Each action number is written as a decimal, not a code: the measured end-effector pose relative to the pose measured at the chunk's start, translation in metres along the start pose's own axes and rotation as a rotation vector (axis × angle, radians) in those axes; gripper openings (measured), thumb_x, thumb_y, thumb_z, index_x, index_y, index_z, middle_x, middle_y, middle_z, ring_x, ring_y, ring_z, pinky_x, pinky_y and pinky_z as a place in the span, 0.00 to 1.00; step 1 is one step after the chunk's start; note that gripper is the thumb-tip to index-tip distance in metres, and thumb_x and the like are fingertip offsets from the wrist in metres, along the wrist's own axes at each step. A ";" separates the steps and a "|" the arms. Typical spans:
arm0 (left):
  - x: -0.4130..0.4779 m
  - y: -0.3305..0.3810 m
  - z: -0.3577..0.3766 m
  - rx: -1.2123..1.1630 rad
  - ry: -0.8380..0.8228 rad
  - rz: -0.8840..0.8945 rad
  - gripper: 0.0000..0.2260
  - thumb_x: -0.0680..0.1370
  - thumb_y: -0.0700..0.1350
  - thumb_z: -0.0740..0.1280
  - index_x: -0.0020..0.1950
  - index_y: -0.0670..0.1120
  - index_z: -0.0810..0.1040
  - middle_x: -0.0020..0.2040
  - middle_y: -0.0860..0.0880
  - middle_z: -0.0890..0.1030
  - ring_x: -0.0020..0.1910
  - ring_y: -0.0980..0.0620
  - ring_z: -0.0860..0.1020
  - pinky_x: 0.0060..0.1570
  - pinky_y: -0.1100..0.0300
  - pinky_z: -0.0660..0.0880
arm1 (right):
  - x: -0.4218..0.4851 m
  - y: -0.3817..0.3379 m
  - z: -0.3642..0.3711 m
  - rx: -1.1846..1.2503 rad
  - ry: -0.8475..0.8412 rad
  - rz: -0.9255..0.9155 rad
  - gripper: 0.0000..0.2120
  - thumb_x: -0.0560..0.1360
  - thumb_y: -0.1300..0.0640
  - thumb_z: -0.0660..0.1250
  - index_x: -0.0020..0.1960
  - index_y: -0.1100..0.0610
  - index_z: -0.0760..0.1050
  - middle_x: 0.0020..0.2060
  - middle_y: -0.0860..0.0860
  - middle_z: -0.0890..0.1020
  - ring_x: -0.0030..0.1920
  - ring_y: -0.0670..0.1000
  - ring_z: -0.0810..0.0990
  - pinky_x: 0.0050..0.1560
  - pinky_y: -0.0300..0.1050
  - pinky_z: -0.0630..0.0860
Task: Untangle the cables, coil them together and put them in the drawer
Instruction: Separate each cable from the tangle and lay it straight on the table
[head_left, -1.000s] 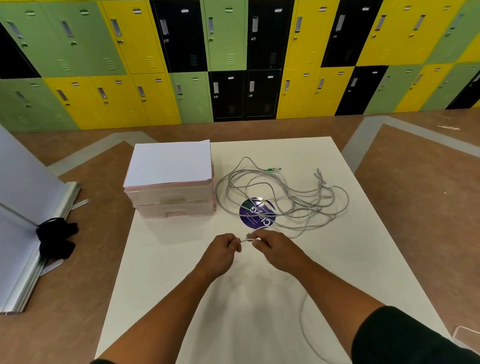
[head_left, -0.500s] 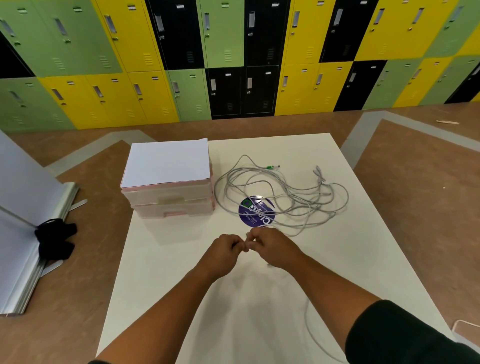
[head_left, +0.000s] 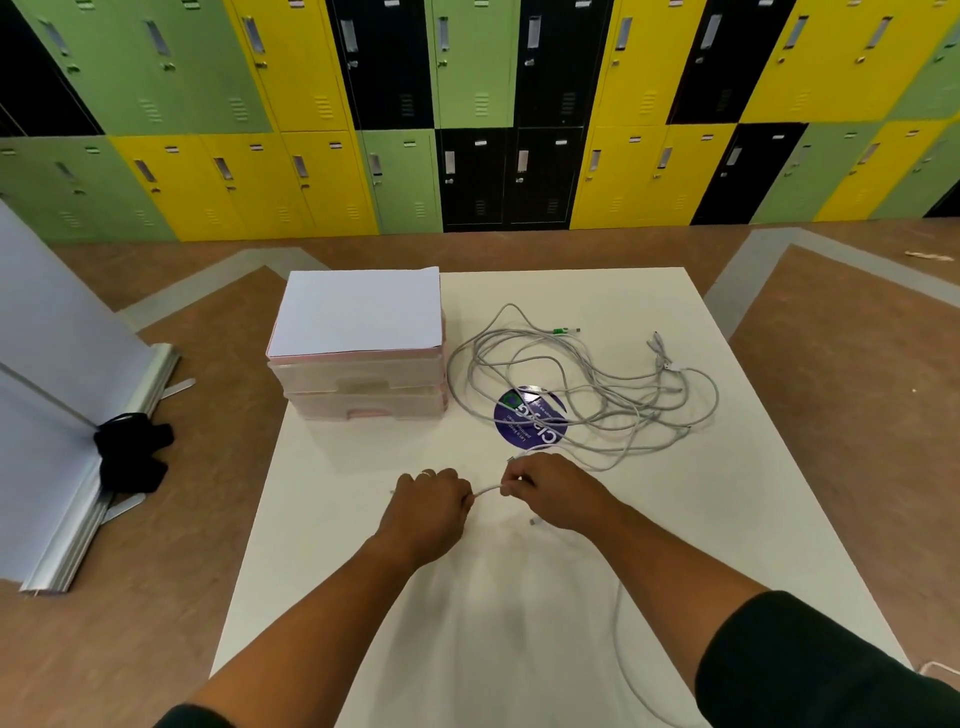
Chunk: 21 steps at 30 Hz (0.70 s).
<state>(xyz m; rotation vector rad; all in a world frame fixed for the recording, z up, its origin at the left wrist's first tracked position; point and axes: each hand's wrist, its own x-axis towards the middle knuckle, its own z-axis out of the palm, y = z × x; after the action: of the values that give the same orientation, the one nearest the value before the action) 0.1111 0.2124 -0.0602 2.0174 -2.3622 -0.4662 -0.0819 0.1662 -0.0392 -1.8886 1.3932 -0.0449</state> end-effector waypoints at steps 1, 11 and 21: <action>-0.001 0.000 0.002 -0.055 -0.033 -0.018 0.15 0.84 0.52 0.53 0.54 0.51 0.79 0.49 0.50 0.79 0.49 0.46 0.76 0.49 0.51 0.68 | 0.002 -0.003 0.002 -0.004 0.007 -0.009 0.08 0.79 0.51 0.63 0.49 0.49 0.80 0.43 0.48 0.84 0.41 0.49 0.83 0.41 0.46 0.79; -0.031 -0.018 0.013 -0.382 -0.040 -0.118 0.12 0.83 0.52 0.58 0.42 0.51 0.73 0.40 0.53 0.79 0.41 0.49 0.76 0.39 0.53 0.71 | 0.012 -0.016 0.026 -0.169 -0.059 -0.027 0.09 0.80 0.53 0.64 0.54 0.51 0.82 0.42 0.47 0.81 0.44 0.51 0.82 0.42 0.43 0.75; -0.041 -0.047 0.016 -0.142 0.111 -0.026 0.16 0.84 0.52 0.54 0.53 0.52 0.82 0.46 0.52 0.81 0.49 0.47 0.73 0.47 0.52 0.61 | 0.015 -0.056 0.060 -0.129 -0.072 -0.166 0.11 0.80 0.55 0.61 0.55 0.52 0.82 0.49 0.48 0.84 0.49 0.50 0.80 0.53 0.51 0.77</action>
<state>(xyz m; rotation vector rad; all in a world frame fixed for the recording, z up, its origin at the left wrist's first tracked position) 0.1608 0.2497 -0.0782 1.9606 -2.1755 -0.4935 -0.0036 0.1927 -0.0543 -2.0890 1.2137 0.0322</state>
